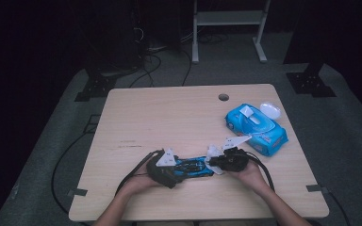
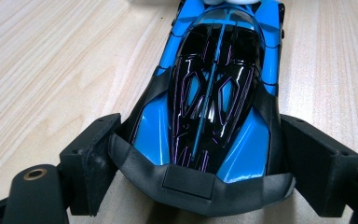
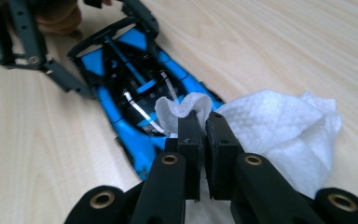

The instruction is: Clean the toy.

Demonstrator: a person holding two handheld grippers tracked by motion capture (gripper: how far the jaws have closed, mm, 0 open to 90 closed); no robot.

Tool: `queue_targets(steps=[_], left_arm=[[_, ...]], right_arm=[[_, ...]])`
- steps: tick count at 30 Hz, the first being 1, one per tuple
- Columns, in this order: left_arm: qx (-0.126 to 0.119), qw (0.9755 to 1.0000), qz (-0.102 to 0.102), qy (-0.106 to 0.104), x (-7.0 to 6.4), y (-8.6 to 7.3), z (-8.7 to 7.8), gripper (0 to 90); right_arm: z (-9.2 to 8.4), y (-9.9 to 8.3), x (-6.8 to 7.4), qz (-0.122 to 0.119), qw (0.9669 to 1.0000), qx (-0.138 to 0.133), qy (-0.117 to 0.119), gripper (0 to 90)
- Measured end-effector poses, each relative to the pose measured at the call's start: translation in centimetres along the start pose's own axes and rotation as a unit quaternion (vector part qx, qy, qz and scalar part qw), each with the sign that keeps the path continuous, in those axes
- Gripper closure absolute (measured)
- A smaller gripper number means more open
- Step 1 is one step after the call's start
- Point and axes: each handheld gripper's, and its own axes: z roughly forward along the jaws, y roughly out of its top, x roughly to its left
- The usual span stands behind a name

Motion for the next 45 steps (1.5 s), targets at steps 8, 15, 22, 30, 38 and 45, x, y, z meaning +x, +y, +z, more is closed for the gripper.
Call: queue_targets(steps=[8,15,22,30,38,45], left_arm=[[0.000,1.0000,-0.004,0.001,0.1,-0.1,0.0,16.9],[0.000,1.0000,-0.004,0.001,0.1,-0.1,0.0,16.9],[-0.001,1.0000,-0.006,0.002,0.0,-0.1,0.0,16.9],[0.000,1.0000,-0.006,-0.005,0.2,-0.3,-0.4,20.4],[0.001,1.0000,-0.007,-0.007,0.3,-0.3,-0.4,20.8],[-0.004,0.9999,-0.008,-0.011,0.5,-0.5,-0.4,21.6]], right_arm=[[1.7,1.6,2.6,-0.026,0.9987,-0.004,0.043,85.2],[2.4,2.4,3.6,-0.053,0.9979,-0.001,0.038,85.2],[4.4,3.9,4.9,-0.069,0.9958,0.002,0.060,85.2],[4.4,3.8,4.6,-0.065,0.9954,0.009,0.070,85.2],[6.4,4.8,5.6,-0.072,0.9939,0.019,0.081,85.2],[6.5,5.7,5.5,-0.063,0.9952,0.018,0.072,85.5]])
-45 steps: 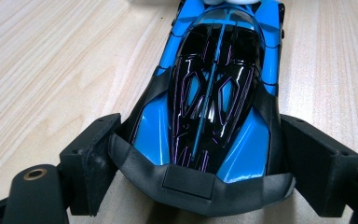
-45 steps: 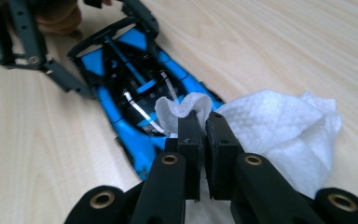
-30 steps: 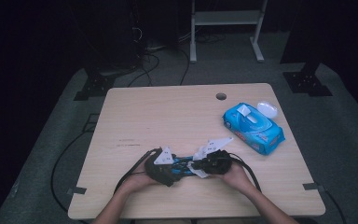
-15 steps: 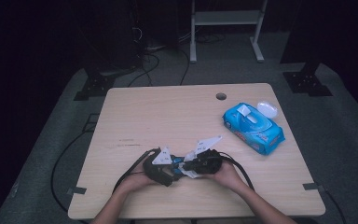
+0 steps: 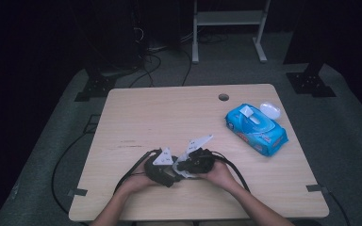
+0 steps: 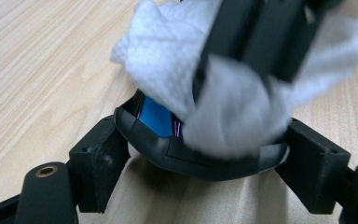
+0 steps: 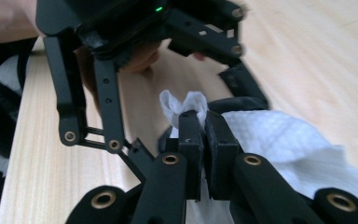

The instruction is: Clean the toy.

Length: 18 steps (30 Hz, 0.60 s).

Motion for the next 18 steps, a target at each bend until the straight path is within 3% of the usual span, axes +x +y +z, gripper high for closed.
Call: queue_targets(steps=[4,10,12,16,18], left_arm=[[0.002,1.0000,-0.003,0.001,-0.1,0.0,0.0,21.7],[0.001,1.0000,-0.003,0.002,0.0,0.0,0.0,21.7],[0.003,1.0000,0.000,0.004,0.0,0.0,0.0,21.7],[0.002,1.0000,0.001,0.003,0.0,0.0,0.0,21.7],[0.005,1.0000,0.002,0.004,0.0,0.1,0.0,21.7]], right_arm=[[-0.7,-0.2,-0.6,0.016,0.9997,-0.007,-0.014,85.5],[0.8,1.1,-0.8,0.028,0.9994,-0.010,-0.016,85.5],[0.6,1.3,-1.1,0.030,0.9987,-0.020,-0.036,85.6],[0.0,0.6,-2.2,0.030,0.9980,-0.002,-0.055,85.6],[-0.3,0.1,-2.7,0.048,0.9976,-0.010,-0.048,85.8]])
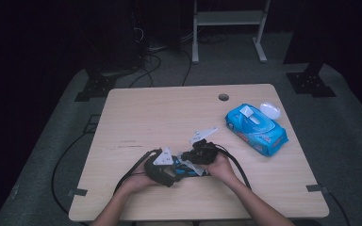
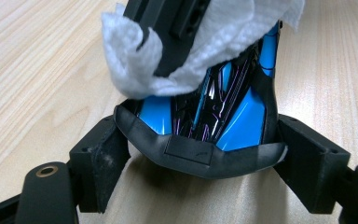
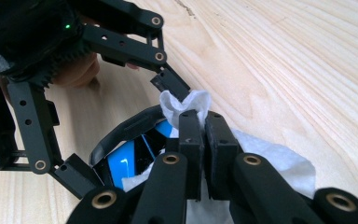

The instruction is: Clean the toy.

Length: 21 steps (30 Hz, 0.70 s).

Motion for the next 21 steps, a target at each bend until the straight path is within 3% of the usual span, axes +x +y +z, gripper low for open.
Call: queue_targets(steps=[4,7,12,17,21], left_arm=[[-0.003,1.0000,-0.001,0.000,0.0,0.0,0.0,21.5],[0.000,1.0000,-0.001,0.001,0.0,0.0,-0.1,21.6],[-0.001,1.0000,0.001,0.004,0.0,0.0,0.0,21.9],[-0.001,1.0000,0.002,0.007,-0.1,0.0,0.0,22.1],[-0.001,1.0000,0.002,0.008,-0.1,0.0,0.0,22.1]], right_arm=[[0.6,0.5,0.7,-0.005,1.0000,0.007,0.003,85.8],[1.6,1.0,1.5,-0.024,0.9996,0.017,0.001,85.7],[0.3,0.3,0.2,-0.001,1.0000,0.005,0.001,85.7],[-0.3,0.2,-0.1,-0.018,0.9997,0.013,-0.007,85.6],[-1.9,-0.8,-1.0,-0.007,0.9998,0.005,-0.015,85.6]])
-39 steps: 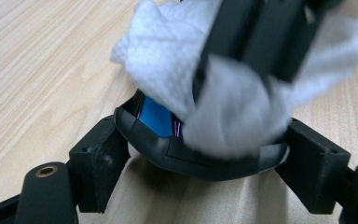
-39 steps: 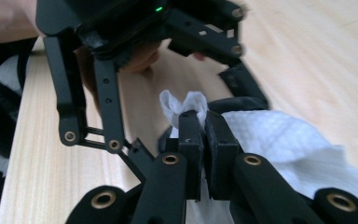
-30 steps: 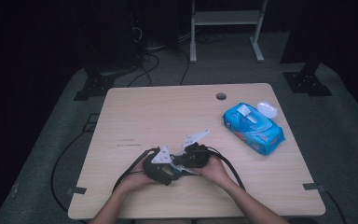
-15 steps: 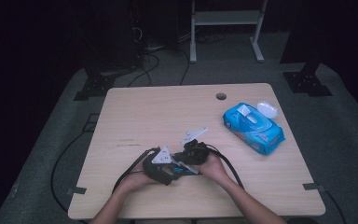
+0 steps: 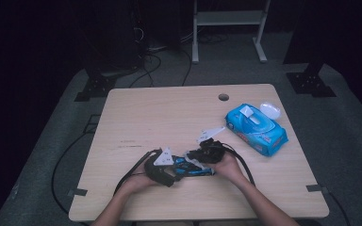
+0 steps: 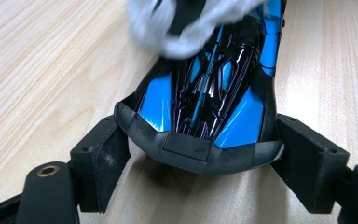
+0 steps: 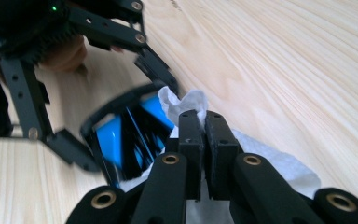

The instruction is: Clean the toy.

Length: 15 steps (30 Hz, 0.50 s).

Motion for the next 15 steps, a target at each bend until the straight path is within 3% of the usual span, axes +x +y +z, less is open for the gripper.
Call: queue_targets(steps=[6,12,15], left_arm=[[0.005,1.0000,0.003,0.003,0.0,0.1,0.0,21.4],[0.003,1.0000,0.004,0.002,0.0,0.1,0.1,20.8],[0.002,1.0000,0.004,0.003,0.0,0.0,0.0,21.2]], right_arm=[[-1.5,-1.3,-1.8,0.017,0.9998,0.012,-0.006,85.5],[-0.2,-0.3,-0.4,0.003,0.9999,-0.001,0.015,84.3],[-0.3,-0.3,-0.5,0.000,0.9999,-0.001,0.014,84.3]])
